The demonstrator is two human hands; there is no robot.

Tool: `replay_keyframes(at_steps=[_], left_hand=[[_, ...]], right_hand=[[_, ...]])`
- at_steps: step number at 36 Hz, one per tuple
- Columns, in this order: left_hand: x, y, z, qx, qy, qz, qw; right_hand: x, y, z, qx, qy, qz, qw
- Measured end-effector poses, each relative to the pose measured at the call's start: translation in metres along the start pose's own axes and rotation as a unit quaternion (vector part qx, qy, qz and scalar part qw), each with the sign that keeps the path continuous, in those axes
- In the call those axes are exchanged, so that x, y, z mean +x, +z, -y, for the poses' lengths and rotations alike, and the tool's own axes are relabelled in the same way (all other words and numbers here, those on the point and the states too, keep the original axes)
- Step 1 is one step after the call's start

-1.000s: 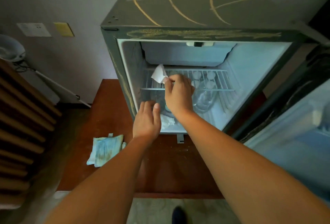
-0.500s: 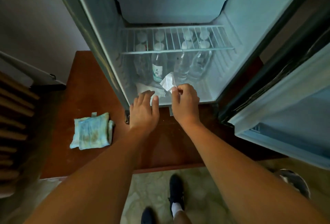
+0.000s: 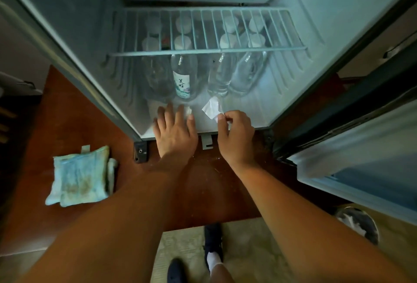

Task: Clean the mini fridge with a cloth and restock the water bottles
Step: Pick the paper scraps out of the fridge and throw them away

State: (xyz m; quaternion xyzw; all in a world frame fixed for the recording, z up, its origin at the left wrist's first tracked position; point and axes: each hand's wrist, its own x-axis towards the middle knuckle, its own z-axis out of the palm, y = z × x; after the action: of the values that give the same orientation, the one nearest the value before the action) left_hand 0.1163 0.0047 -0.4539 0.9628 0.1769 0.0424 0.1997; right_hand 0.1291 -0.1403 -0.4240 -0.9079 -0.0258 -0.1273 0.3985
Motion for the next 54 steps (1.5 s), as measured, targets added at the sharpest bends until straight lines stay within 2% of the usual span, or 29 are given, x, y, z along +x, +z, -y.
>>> replay_keyframes(at_steps=[7,10,14,20,24,30,38,43,54], left_hand=[[-0.004,0.01,-0.003,0.022,-0.019,-0.063,0.998],[-0.004,0.005,-0.004,0.007,-0.029,-0.044,0.999],[-0.011,-0.014,-0.002,-0.053,-0.003,-0.029,0.998],[-0.037,-0.048,-0.01,-0.172,0.025,-0.055,0.983],[-0.061,-0.063,-0.025,-0.182,0.038,-0.049,0.981],[-0.113,-0.068,-0.055,-0.206,0.065,-0.015,0.976],[-0.187,-0.047,-0.121,-0.215,0.124,0.056,0.967],[-0.225,-0.017,-0.167,-0.209,0.149,0.066,0.964],[-0.316,0.1,-0.289,-0.18,0.156,0.102,0.966]], right_hand=[[-0.006,0.009,-0.005,-0.018,0.023,0.005,1.0],[-0.01,0.007,-0.004,-0.019,0.029,0.016,0.999],[-0.015,-0.001,0.006,0.014,0.042,0.031,0.999],[-0.024,-0.029,0.035,0.053,0.081,0.062,0.993],[-0.048,-0.058,0.046,0.074,0.081,0.042,0.993],[-0.093,-0.106,0.036,0.087,0.131,0.026,0.987],[-0.145,-0.18,-0.022,0.047,0.15,-0.012,0.988],[-0.163,-0.224,-0.074,0.032,0.165,-0.026,0.985],[-0.202,-0.318,-0.238,0.032,0.195,-0.005,0.98]])
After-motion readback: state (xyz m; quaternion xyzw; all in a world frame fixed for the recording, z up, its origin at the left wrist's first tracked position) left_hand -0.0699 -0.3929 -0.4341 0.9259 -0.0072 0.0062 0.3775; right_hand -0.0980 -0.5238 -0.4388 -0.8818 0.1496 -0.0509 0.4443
